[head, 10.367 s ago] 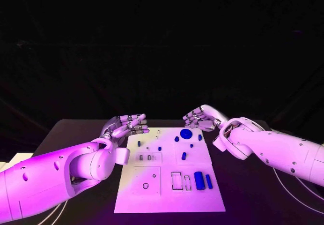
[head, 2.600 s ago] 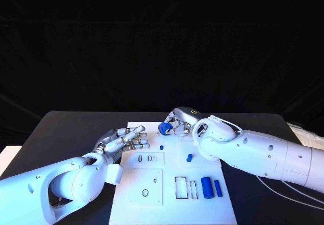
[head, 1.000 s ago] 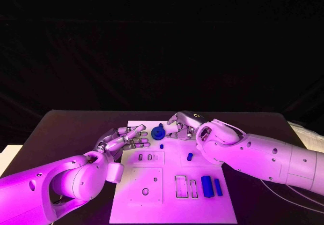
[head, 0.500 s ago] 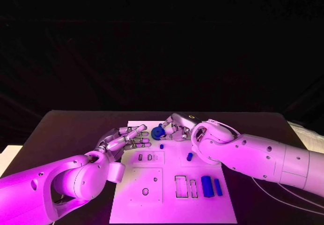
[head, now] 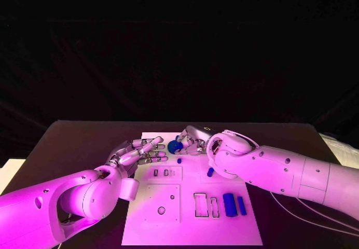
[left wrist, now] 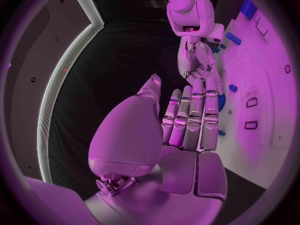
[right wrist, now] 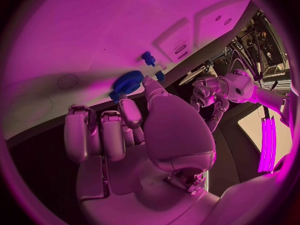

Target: Assemble the parts on the task board

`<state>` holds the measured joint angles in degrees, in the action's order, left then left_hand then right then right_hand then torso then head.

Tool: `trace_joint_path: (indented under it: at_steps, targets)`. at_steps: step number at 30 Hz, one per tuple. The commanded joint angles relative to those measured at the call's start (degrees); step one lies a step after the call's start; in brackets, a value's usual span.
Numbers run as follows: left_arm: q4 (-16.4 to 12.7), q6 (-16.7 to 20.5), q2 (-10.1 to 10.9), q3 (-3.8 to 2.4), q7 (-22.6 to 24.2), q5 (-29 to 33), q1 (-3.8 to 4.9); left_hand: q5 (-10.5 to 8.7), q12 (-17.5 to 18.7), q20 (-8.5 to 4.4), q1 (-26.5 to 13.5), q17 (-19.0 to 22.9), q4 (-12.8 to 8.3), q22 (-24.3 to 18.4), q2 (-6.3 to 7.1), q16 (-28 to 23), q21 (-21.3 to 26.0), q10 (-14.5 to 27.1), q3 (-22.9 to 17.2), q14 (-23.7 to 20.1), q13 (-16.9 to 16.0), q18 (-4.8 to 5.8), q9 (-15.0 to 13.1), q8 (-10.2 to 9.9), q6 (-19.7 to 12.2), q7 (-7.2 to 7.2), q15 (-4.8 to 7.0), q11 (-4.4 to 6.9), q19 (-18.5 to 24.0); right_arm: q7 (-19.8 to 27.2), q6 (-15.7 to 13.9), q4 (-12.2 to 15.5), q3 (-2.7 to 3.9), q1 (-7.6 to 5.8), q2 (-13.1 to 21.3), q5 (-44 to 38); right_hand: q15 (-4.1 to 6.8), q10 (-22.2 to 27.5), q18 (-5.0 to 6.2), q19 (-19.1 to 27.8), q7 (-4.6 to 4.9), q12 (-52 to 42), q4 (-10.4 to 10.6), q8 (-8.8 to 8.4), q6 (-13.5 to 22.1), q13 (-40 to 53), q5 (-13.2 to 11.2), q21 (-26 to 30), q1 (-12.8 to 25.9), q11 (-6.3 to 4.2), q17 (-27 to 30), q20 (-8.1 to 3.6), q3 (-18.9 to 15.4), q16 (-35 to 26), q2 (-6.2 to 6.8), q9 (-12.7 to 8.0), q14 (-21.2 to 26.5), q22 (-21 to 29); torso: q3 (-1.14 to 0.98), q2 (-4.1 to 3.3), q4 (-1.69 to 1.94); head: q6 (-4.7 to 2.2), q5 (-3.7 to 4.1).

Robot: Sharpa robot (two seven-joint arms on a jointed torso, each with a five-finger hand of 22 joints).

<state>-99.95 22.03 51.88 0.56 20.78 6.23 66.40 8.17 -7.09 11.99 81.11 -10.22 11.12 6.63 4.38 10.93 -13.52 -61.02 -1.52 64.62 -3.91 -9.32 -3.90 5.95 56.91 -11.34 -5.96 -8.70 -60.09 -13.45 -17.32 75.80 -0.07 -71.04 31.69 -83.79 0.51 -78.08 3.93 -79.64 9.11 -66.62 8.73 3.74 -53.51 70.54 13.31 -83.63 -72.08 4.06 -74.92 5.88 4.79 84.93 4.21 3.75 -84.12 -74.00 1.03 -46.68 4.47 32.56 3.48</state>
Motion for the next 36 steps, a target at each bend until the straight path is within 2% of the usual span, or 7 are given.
trace_joint_path:
  at_steps: [1,8,15,22,24,32,36]
  targets:
    - [-0.1,-1.2,-0.1,-0.04,0.1,0.1,0.07,0.32,0.3,0.16,0.0,-0.1,-0.2,-0.1,-0.64,-0.2,0.2,0.2,0.0,0.3,0.1,-1.08,0.1,-0.2,-0.2,-0.06,-0.08,0.00,-0.4,-1.1,0.3,-0.2,-0.13,0.16,-0.4,-0.6,-0.31,-0.3,-0.41,-0.3,0.18,-0.2,0.1,-0.36,1.4,0.2,0.4,-0.3,0.1,0.06,-6.2,0.11,-0.4,0.4,-0.36,-0.1,-4.1,0.0,-0.02,0.02,-0.05,-0.04,-0.08]
    - [-0.1,-1.2,0.0,-0.04,0.1,0.1,0.07,0.32,0.5,0.17,0.0,-0.1,-0.3,-0.1,-0.67,-0.3,0.3,0.3,0.1,0.3,0.1,-1.08,0.1,-0.4,-0.3,-0.08,-0.10,-0.03,-0.5,0.9,-7.5,1.4,-0.13,0.26,0.9,-0.8,-0.45,-0.4,-0.45,-0.4,0.27,-0.8,-0.2,-0.14,1.4,0.7,2.2,-0.4,-0.8,0.18,-6.5,0.28,-0.4,0.5,-0.57,0.0,-4.1,-0.3,-0.11,0.01,-0.14,-0.17,-0.13]
    - [0.1,-1.3,0.3,-0.04,0.1,0.1,0.07,0.33,0.6,0.18,0.0,-0.2,-0.4,-0.1,-0.73,-0.3,0.3,0.4,0.1,0.2,0.1,-1.08,0.1,-0.5,-0.3,-0.10,-0.11,-0.06,-0.5,9.7,-13.7,6.4,0.11,0.25,6.6,3.9,-0.37,-0.7,-0.49,-0.5,0.13,-1.3,-0.7,0.03,0.8,1.2,2.8,-0.5,-1.7,0.04,-6.5,0.26,-0.3,0.5,-0.69,0.1,-4.1,-0.5,-0.17,0.05,-0.20,-0.22,-0.11]
    - [0.5,-1.4,0.6,-0.04,0.2,0.1,0.07,0.33,0.6,0.18,0.0,-0.2,-0.4,-0.1,-0.73,-0.3,0.3,0.4,0.1,0.2,0.1,-1.08,0.1,-0.5,-0.3,-0.10,-0.12,-0.06,-0.5,19.1,-9.4,10.6,0.38,-1.19,16.2,14.6,-0.14,-0.6,-0.54,-0.6,-0.12,-1.3,-2.8,0.15,-0.5,1.3,2.4,-0.6,-4.5,-0.24,-7.0,0.08,0.4,0.8,-0.97,0.2,-4.2,-0.7,-0.21,0.04,-0.37,-0.36,0.06]
    - [0.6,-1.6,0.6,-0.04,0.3,0.1,0.07,0.33,0.6,0.18,0.0,-0.2,-0.4,-0.2,-0.74,-0.3,0.3,0.5,0.1,0.2,0.1,-1.08,0.1,-0.5,-0.4,-0.10,-0.12,-0.06,-0.5,21.3,-7.8,10.7,0.39,-1.45,18.7,16.5,-0.08,-0.2,-0.48,-0.4,-0.13,-0.6,-4.0,0.01,-0.5,0.8,1.8,-0.5,-5.9,-0.29,-6.5,0.02,0.7,0.5,-0.61,0.2,-4.0,-0.5,-0.22,0.05,-0.41,-0.49,-0.51]
    - [0.9,-2.5,0.5,-0.04,0.5,-0.3,0.07,0.32,0.7,0.21,0.0,-0.3,-0.5,-0.2,-0.66,-0.5,0.4,0.5,0.2,0.1,0.1,-1.05,0.1,-0.6,-0.4,-0.03,-0.16,-0.05,-0.4,25.5,-4.0,8.2,0.21,-1.26,24.7,19.1,0.01,0.2,-0.44,-0.2,-0.26,0.4,-6.0,0.11,-1.1,0.1,0.4,-0.3,-7.7,-0.41,-6.0,-0.07,0.7,0.1,0.21,0.2,-3.9,-0.3,-0.55,0.08,-0.85,-0.65,0.03]
    - [1.1,-2.7,0.4,-0.04,0.5,-0.4,0.06,0.33,0.7,0.22,0.0,-0.3,-0.6,-0.2,-0.69,-0.5,0.5,0.4,0.3,0.0,0.1,-1.04,0.1,-0.6,-0.3,-0.01,-0.18,-0.04,-0.4,26.0,-3.2,5.9,0.13,-0.44,25.5,19.1,0.03,0.3,-0.43,-0.2,-0.28,0.5,-6.2,0.15,-1.3,0.0,0.3,-0.3,-7.8,-0.43,-5.9,-0.09,0.7,0.1,0.25,0.2,-3.9,-0.2,-0.71,0.07,-0.89,-0.81,-0.29]
